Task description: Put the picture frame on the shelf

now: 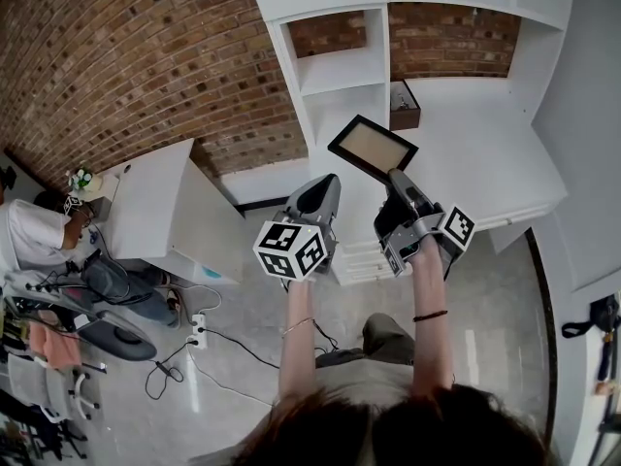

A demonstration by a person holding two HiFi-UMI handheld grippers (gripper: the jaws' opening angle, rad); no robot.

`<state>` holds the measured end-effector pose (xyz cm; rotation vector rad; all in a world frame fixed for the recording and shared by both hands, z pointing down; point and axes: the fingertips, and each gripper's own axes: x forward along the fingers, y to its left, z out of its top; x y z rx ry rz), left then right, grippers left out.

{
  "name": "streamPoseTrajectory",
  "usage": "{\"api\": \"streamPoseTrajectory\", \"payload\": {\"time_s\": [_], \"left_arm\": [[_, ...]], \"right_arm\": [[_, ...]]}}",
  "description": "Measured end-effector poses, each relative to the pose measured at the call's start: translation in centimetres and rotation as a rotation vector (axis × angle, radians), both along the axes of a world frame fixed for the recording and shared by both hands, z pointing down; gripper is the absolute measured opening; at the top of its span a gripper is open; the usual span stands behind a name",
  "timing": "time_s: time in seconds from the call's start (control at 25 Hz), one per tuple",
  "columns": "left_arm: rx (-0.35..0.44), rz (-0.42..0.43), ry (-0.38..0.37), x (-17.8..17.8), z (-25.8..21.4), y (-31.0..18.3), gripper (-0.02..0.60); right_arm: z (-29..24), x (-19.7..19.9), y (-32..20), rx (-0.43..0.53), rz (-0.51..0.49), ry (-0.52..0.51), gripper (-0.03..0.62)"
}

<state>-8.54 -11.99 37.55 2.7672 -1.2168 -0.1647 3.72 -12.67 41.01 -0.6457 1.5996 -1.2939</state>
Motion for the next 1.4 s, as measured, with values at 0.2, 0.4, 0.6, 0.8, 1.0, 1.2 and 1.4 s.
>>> {"api": "streamPoseTrajectory", "payload": {"time_s": [0.2,0.4,0.6,0.8,1.0,1.2,1.4], "left_arm": [[-0.01,-0.003,-0.003,0.4,0.1,-1.1,0.011],[-0.014,-0.018,-0.001,0.3,0.1,-2.1,0.011],[-0.016,-0.046,0.016,0.5,-0.1,-4.1,0.011],[-0.01,-0.062,0.025,1.0,-0.7,-6.8,0.011],[-0.008,-0.061,0.052,1.9,-1.2,-9.4,0.011],[-0.006,-0.067,0.053,2.6,-1.8,-11.8,0.011],[-0.026,-0.078,0.102,2.4,-1.5,-13.8,0.011]], "right_arm": [[-0.3,0.6,-1.3,0.001,0.0,0.002,0.074],[-0.1,1.3,-2.5,-0.006,0.003,0.003,0.075],[-0.7,2.0,-4.8,-0.001,-0.013,0.013,0.074],[-1.4,2.3,-7.8,-0.001,-0.031,0.014,0.074],[-1.5,2.2,-10.8,-0.009,-0.057,0.015,0.074],[-2.0,2.4,-13.7,-0.012,-0.076,0.017,0.074],[-1.6,2.4,-15.9,-0.023,-0.091,0.015,0.074]]}}
